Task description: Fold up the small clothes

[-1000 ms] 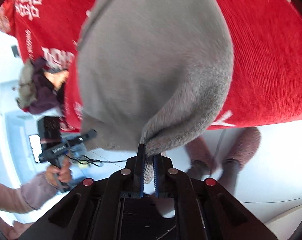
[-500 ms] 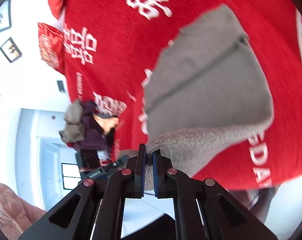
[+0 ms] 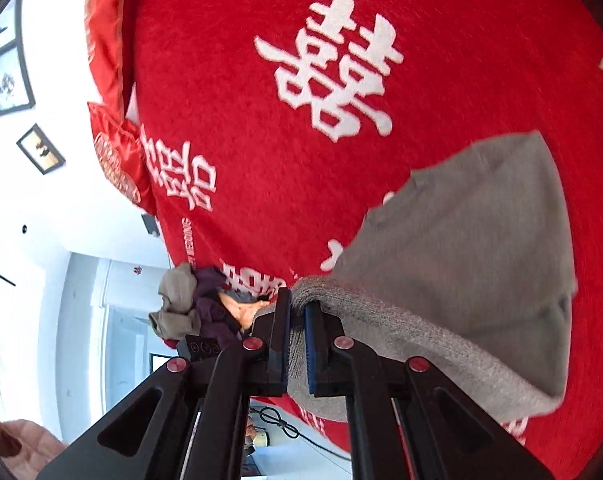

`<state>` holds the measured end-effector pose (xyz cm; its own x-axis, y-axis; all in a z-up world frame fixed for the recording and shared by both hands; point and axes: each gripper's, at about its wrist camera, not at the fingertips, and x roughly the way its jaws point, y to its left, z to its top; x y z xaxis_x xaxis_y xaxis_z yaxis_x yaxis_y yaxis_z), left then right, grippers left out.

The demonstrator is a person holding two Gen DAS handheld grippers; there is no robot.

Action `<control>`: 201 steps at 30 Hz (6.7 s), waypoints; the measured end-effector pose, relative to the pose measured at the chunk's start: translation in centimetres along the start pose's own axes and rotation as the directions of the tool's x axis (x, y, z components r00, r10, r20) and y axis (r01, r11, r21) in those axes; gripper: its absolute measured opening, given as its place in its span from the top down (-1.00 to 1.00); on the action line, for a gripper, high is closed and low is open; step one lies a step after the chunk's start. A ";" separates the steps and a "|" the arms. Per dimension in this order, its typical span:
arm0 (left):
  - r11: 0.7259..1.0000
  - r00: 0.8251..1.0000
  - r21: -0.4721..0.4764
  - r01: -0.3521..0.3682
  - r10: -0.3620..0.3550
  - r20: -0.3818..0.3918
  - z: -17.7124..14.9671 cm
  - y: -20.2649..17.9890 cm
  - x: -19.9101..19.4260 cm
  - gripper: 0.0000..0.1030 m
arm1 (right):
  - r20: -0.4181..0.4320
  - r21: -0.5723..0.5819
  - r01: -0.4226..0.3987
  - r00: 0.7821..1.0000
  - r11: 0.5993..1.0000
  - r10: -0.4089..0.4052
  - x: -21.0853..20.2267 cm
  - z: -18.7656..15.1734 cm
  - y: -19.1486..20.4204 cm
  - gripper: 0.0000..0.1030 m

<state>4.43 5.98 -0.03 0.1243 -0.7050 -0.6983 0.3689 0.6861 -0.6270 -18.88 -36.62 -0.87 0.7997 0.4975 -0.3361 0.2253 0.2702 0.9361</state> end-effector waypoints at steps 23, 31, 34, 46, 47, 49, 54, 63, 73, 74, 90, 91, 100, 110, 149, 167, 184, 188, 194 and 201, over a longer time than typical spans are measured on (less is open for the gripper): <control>0.901 0.896 0.040 -0.432 0.433 -0.096 6.6 3.9 10.2 -0.62 | -0.126 -0.439 0.503 0.786 0.745 -0.605 10.8 10.0 -3.6 -0.22; 0.917 0.880 0.125 -0.378 0.398 -0.259 8.0 4.0 16.0 -0.62 | -0.135 -0.534 0.540 0.705 0.650 -0.697 11.6 10.4 -4.6 -0.22; 0.903 0.856 0.162 -0.397 0.428 -0.291 7.8 3.8 17.5 -0.62 | -0.188 -0.416 0.535 0.741 0.736 -0.645 11.8 11.8 -6.7 -0.19; 0.884 0.872 0.226 -0.409 0.452 -0.190 8.3 1.8 15.3 0.83 | -0.182 -0.408 0.466 0.802 0.785 -0.570 13.0 11.9 -5.2 0.88; 0.880 0.869 0.211 -0.426 0.463 -0.176 8.5 2.1 15.4 0.83 | -0.176 -0.403 0.467 0.804 0.787 -0.567 12.9 12.2 -5.1 0.88; 0.870 0.857 0.176 -0.461 0.488 -0.167 8.7 3.0 15.6 0.83 | -0.172 -0.395 0.484 0.796 0.781 -0.580 12.7 12.9 -5.6 0.88; 0.849 0.836 0.096 -0.520 0.528 -0.149 8.5 5.2 16.9 0.83 | -0.182 -0.411 0.564 0.719 0.716 -0.671 14.4 12.9 -9.1 0.88; 0.787 0.781 0.081 -0.611 0.617 -0.100 9.3 3.4 14.8 -0.24 | -0.165 -0.421 0.594 0.694 0.686 -0.701 14.3 12.7 -8.1 0.76; 0.845 0.815 0.140 -0.517 0.535 -0.221 2.9 2.3 9.1 -0.24 | -0.215 -0.316 0.573 0.732 0.756 -0.646 6.6 8.2 -6.4 -0.03; 0.846 0.810 0.129 -0.517 0.532 -0.246 2.3 2.8 8.5 -0.24 | -0.224 -0.290 0.576 0.735 0.764 -0.640 5.5 7.1 -6.7 -0.03; 0.932 0.889 -0.089 -0.352 0.303 -0.344 -5.9 8.9 4.3 0.07 | -0.167 0.307 0.387 0.921 0.870 -0.351 -3.0 -7.5 -13.3 -0.06; 0.933 0.887 -0.077 -0.352 0.306 -0.347 -6.0 8.8 4.5 0.25 | -0.161 0.318 0.378 0.925 0.870 -0.344 -2.4 -7.9 -13.3 -0.06; 0.919 0.868 0.085 -0.385 0.392 -0.304 -6.4 7.0 3.4 0.66 | -0.134 0.118 0.487 0.871 0.866 -0.472 0.0 -5.6 -9.2 0.86; 0.854 0.821 0.070 -0.515 0.515 -0.248 -7.8 7.2 1.8 0.08 | -0.216 0.039 0.594 0.790 0.804 -0.574 0.0 -7.1 -11.7 0.85; 0.880 0.844 -0.007 -0.475 0.454 -0.286 -8.2 3.4 5.5 -0.51 | -0.279 -0.369 0.598 0.659 0.712 -0.698 8.0 -6.9 -6.6 0.10; 0.817 0.829 -0.201 -0.540 0.476 -0.292 -8.4 3.1 2.5 -0.51 | -0.370 -0.397 0.585 0.603 0.707 -0.707 9.6 -6.5 -6.0 -0.02; 0.836 0.830 -0.145 -0.530 0.476 -0.291 -8.5 3.2 3.0 -0.51 | -0.346 -0.411 0.606 0.588 0.682 -0.731 11.1 -7.3 -4.6 -0.02; 0.847 0.830 -0.115 -0.518 0.466 -0.307 -8.5 3.6 3.1 -0.51 | -0.321 -0.388 0.625 0.598 0.678 -0.735 11.5 -8.5 -3.5 -0.02; 0.878 0.853 -0.099 -0.468 0.419 -0.311 -8.6 4.7 2.1 -0.51 | -0.319 -0.358 0.635 0.605 0.684 -0.729 12.9 -10.8 -2.6 -0.08; 0.918 0.910 -0.170 -0.359 0.303 -0.284 -8.8 6.3 0.3 -0.51 | -0.359 -0.372 0.600 0.610 0.708 -0.706 15.6 -13.2 -1.5 -0.10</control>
<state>-1.25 11.66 -7.26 -0.0371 -0.3823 -0.9233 0.1370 0.9133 -0.3837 -14.09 -18.37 -8.93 0.1292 0.4089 -0.9034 0.4330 0.7963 0.4224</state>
